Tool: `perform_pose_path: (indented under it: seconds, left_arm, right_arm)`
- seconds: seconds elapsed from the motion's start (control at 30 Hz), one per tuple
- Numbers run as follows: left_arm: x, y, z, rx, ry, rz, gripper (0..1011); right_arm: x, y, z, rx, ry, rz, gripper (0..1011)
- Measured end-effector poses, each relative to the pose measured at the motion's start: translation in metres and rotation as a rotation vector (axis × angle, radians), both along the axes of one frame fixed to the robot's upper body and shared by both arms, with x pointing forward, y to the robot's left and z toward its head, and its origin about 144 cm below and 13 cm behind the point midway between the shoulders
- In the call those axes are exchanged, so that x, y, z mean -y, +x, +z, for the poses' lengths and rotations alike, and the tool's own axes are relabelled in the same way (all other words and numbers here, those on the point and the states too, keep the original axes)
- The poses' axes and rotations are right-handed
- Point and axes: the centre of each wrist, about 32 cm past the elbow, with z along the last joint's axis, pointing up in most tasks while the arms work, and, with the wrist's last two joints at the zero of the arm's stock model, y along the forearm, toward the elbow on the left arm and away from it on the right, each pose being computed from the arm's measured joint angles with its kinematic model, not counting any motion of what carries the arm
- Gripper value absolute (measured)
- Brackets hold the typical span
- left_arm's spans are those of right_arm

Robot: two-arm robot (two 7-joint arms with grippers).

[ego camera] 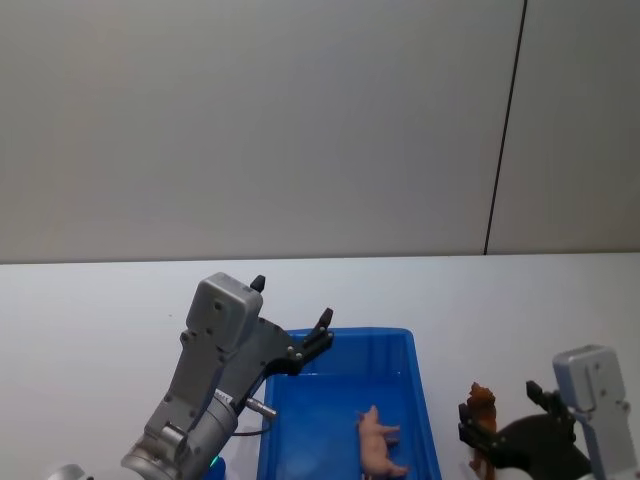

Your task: Pick up the two dolls from the table and place them into the box.

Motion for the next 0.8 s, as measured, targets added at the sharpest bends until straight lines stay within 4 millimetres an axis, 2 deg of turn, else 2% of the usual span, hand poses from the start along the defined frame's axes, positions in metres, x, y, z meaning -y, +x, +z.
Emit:
perform_pose_path:
  seconds: [0.6,0.77,0.8]
  left_arm:
    - [0.000,0.000,0.000,0.000,0.000,0.000,1001]
    - [0.000,0.000,0.000,0.000,0.000,0.000,1001]
    - [0.000,0.000,0.000,0.000,0.000,0.000,1001]
  right_arm:
    - [-0.008,-0.007,-0.028,-0.055,0.009,-0.030,998]
    - [-0.010,-0.004,-0.035,-0.063,0.019,-0.033,910]
    - [-0.010,-0.003,-0.038,-0.065,0.022,-0.034,862]
